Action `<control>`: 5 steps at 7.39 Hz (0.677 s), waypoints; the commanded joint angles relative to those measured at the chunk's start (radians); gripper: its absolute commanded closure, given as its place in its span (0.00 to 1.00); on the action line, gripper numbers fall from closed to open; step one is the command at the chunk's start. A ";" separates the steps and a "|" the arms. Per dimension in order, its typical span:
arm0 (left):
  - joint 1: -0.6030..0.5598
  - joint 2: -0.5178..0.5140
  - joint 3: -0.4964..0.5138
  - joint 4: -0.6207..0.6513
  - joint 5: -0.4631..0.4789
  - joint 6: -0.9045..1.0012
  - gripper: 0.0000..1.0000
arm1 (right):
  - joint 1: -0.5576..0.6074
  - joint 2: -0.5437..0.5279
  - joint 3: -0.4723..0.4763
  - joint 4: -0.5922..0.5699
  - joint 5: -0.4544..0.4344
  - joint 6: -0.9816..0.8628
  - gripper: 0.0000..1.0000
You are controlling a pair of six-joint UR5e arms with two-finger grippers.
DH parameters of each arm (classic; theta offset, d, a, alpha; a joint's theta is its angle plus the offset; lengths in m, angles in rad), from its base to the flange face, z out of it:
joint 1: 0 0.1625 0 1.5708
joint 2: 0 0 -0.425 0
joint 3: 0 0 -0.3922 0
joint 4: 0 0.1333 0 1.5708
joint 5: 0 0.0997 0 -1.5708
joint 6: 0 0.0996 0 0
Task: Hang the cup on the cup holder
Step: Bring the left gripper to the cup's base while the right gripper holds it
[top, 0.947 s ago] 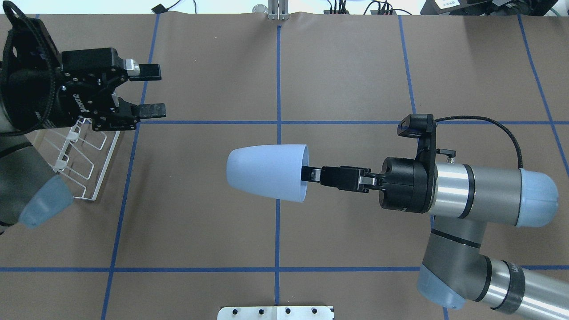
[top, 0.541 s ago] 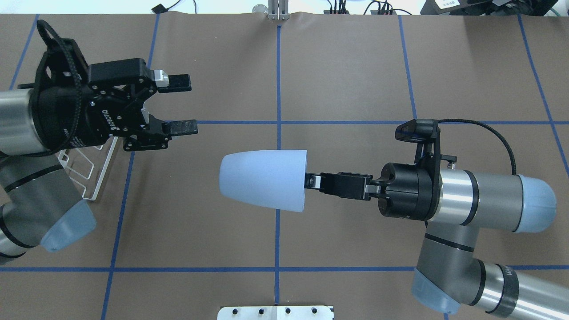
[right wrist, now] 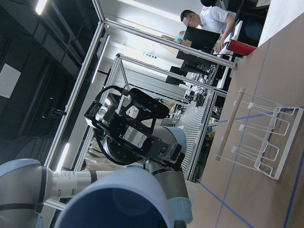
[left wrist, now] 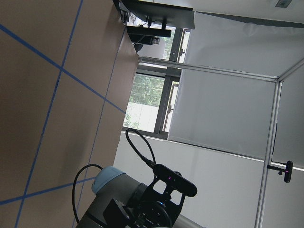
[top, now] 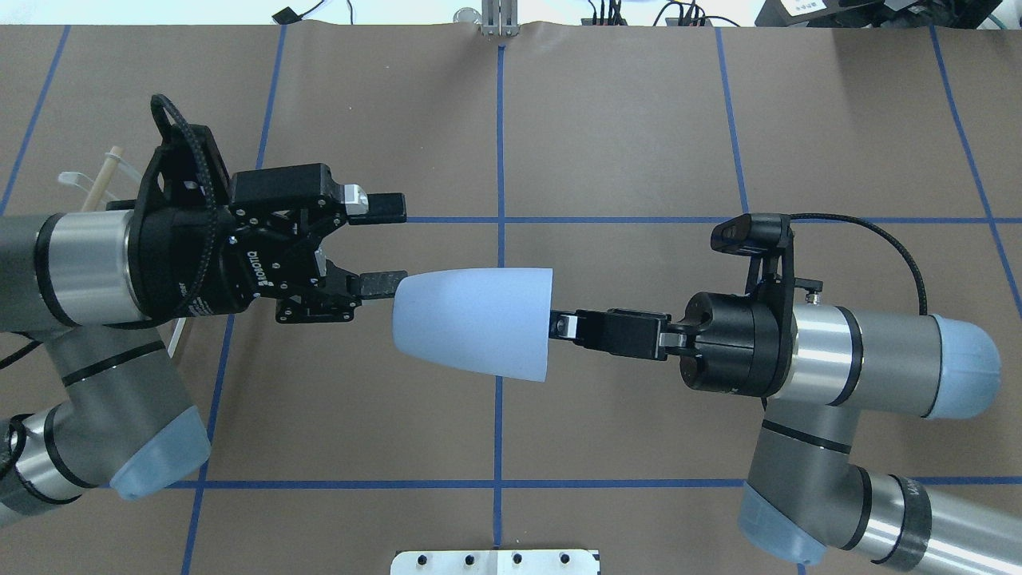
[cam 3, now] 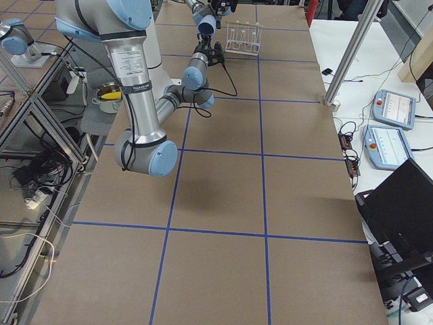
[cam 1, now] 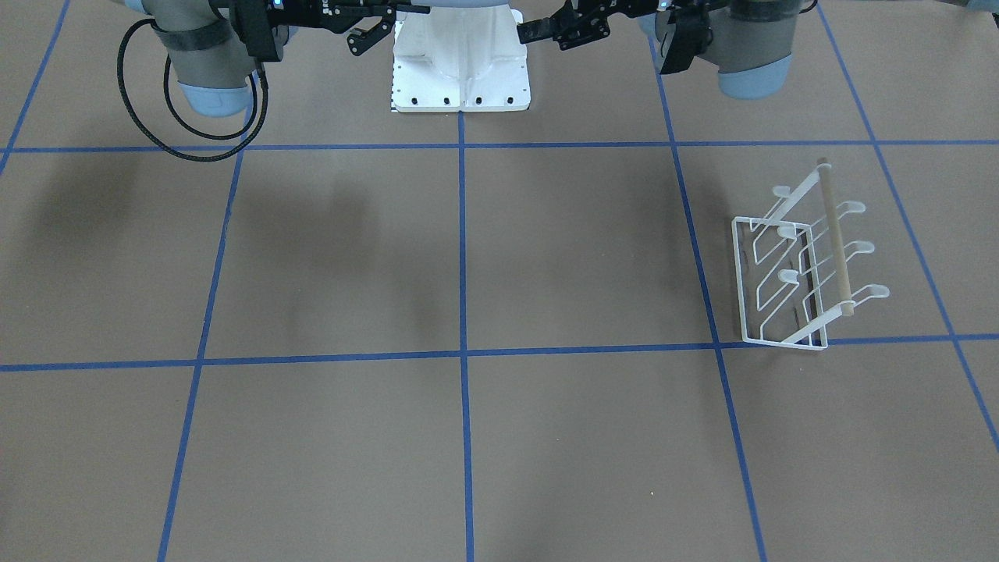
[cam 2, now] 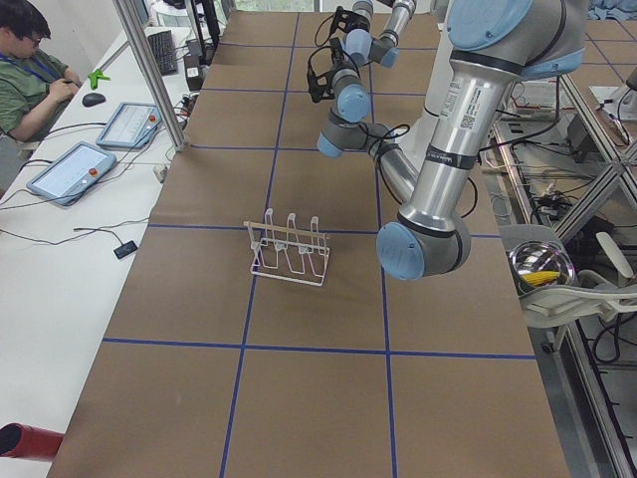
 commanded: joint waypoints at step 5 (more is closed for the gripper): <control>0.064 -0.019 -0.009 -0.003 0.007 -0.003 0.02 | -0.001 0.003 -0.009 -0.001 -0.034 -0.004 1.00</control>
